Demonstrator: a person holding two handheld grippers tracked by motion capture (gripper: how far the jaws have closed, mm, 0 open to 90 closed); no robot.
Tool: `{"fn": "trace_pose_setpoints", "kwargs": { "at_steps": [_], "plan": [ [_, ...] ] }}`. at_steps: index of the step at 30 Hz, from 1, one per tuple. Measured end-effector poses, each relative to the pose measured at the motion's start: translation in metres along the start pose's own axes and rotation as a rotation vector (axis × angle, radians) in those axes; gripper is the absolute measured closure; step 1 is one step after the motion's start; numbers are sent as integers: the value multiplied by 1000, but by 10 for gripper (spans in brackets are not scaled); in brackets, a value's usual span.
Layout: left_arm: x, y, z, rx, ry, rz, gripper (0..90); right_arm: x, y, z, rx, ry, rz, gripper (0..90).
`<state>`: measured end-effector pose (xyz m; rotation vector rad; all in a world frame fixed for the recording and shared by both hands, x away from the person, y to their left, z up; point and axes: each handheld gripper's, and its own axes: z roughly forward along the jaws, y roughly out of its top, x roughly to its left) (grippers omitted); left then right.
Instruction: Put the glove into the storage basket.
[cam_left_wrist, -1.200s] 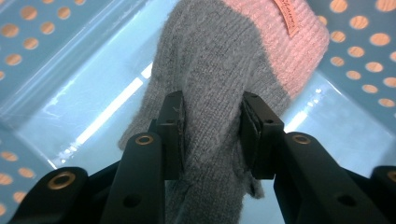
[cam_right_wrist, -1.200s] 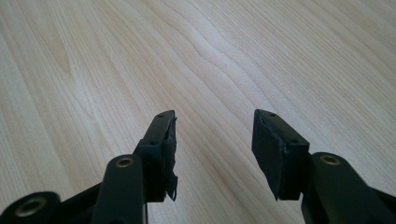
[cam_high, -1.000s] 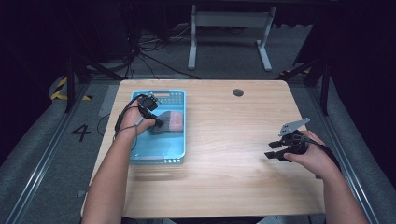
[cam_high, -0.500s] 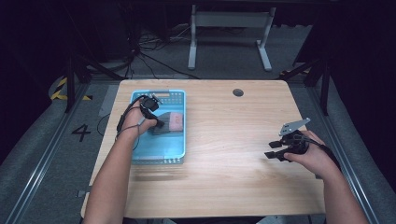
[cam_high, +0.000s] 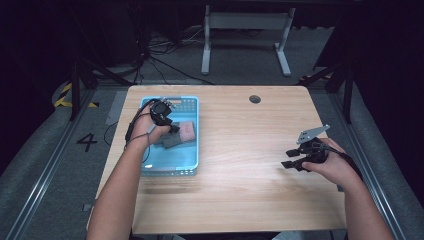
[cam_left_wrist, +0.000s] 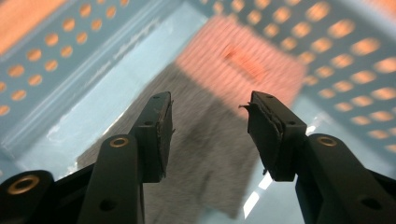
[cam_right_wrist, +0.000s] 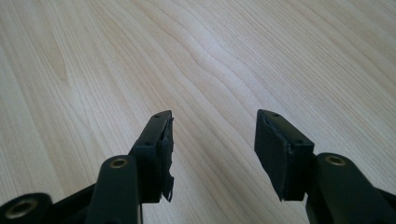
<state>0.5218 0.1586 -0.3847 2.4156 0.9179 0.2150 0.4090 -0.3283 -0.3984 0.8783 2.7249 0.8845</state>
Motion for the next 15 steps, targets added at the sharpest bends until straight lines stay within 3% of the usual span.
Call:
{"fn": "trace_pose_setpoints", "kwargs": {
  "at_steps": [4, 7, 9, 15],
  "plan": [
    [-21, 5, -24, -76, -20, 15, 502, -1, 4, 3, 4, 6, -5, 478],
    [-30, 6, -31, -96, -30, 21, 496, -1, 6, 4, 4, 11, -8, 477],
    [-42, 5, -39, -107, -21, 30, 483, -1, 8, 6, 3, 13, -8, 474],
    [-83, -4, -57, -168, -65, 51, 455, 0, 10, 13, 22, 21, -16, 470]
  ]
}}
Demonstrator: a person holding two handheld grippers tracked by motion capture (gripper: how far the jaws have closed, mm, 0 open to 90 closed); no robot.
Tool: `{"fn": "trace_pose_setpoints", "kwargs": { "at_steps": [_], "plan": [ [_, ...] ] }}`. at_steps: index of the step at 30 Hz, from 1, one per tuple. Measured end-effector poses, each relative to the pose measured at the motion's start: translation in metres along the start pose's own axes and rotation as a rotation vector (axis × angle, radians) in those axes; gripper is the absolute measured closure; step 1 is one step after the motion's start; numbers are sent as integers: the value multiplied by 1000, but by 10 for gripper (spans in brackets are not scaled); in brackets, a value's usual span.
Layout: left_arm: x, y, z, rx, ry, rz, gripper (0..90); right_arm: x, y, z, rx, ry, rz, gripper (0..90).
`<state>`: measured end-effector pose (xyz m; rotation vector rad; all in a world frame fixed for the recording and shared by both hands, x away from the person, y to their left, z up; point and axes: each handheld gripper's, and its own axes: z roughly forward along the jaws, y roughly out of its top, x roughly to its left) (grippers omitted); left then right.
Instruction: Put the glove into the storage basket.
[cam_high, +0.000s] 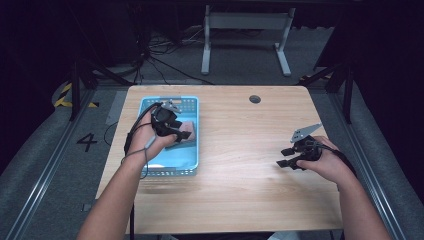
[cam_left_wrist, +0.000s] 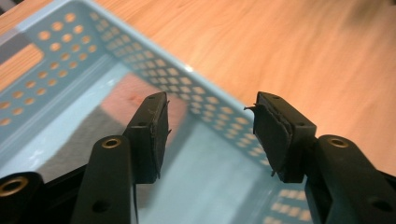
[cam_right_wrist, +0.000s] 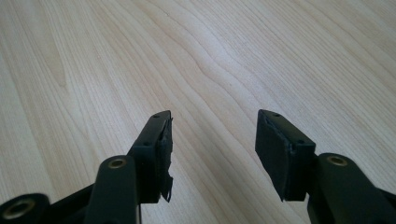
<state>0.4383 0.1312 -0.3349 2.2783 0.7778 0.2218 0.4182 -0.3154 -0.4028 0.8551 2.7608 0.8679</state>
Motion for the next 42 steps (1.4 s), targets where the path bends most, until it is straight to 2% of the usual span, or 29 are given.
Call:
{"fn": "trace_pose_setpoints", "kwargs": {
  "at_steps": [3, 8, 12, 18, 20, 23, 28, 30, 34, 37, 38, 41, 42],
  "plan": [
    [-17, -4, -3, -16, -8, 3, 437, 1, 1, 2, 2, 4, 0, 468],
    [-39, -14, -4, -11, -37, 18, 403, 1, 0, 3, 6, 8, -2, 467],
    [-56, -22, -4, -30, -77, 42, 385, 0, 0, 3, 8, 9, -4, 465],
    [-76, -42, 6, -22, -123, 65, 380, 0, -2, 4, 8, 8, 0, 461],
    [-86, -53, 14, -28, -122, 82, 380, 0, -3, 3, 10, 8, 2, 461],
    [-91, -61, 18, -21, -134, 82, 391, 0, -4, 4, 10, 8, 5, 461],
    [-100, -77, 29, -38, -139, 90, 374, -1, -6, 5, 14, 9, 7, 460],
    [-103, -81, 34, -23, -160, 97, 369, -1, -6, 5, 16, 11, 7, 458],
    [-109, -87, 47, 10, -167, 127, 366, -3, -7, 8, 25, 11, 7, 452],
    [-110, -89, 58, 57, -194, 118, 364, -4, -7, 11, 32, 13, 9, 451],
    [-110, -91, 62, 67, -190, 117, 353, -5, -8, 11, 32, 13, 11, 451],
    [-112, -94, 71, 90, -147, 148, 320, -9, -11, 14, 36, 7, 25, 450],
    [-112, -95, 74, 88, -147, 139, 316, -10, -12, 15, 39, 2, 32, 449]
  ]
}}
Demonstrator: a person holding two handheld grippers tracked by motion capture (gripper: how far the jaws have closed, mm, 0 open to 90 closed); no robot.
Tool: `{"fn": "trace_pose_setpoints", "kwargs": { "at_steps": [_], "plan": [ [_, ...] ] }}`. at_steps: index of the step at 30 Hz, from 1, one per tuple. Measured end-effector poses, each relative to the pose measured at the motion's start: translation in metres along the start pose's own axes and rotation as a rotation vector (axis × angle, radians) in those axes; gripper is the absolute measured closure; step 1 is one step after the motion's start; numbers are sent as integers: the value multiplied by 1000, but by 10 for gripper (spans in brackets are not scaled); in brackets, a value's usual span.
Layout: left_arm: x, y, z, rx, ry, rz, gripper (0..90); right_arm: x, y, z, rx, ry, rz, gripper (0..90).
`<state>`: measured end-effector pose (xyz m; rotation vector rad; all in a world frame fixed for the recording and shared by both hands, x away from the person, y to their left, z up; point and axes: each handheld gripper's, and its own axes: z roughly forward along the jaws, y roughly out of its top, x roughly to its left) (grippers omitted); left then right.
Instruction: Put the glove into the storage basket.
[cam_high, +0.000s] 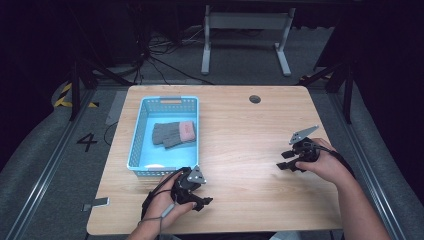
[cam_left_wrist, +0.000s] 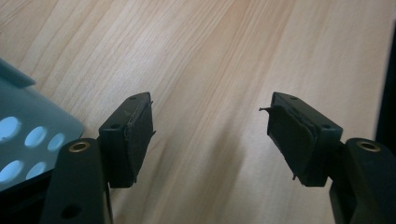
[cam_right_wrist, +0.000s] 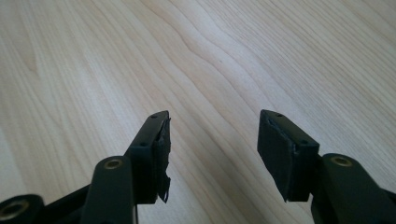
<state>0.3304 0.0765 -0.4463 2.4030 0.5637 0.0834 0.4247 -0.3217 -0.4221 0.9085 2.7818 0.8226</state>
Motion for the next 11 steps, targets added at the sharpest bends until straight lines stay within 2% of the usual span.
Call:
{"fn": "trace_pose_setpoints", "kwargs": {
  "at_steps": [2, 3, 5, 8, 11],
  "plan": [
    [1, -2, 4, -19, -2, -22, 295, -3, -3, 2, 8, -9, 14, 447],
    [1, -3, 5, -21, 5, -19, 291, -4, -4, 3, 7, -12, 18, 444],
    [1, -5, 7, -27, 30, -12, 275, -6, -6, 4, 3, -21, 38, 429],
    [0, -10, 9, -43, 73, -41, 234, -9, -8, 6, -8, -35, 53, 424],
    [0, -12, 9, -46, 77, -57, 220, -14, -10, 8, -21, -68, 78, 416]
  ]
}}
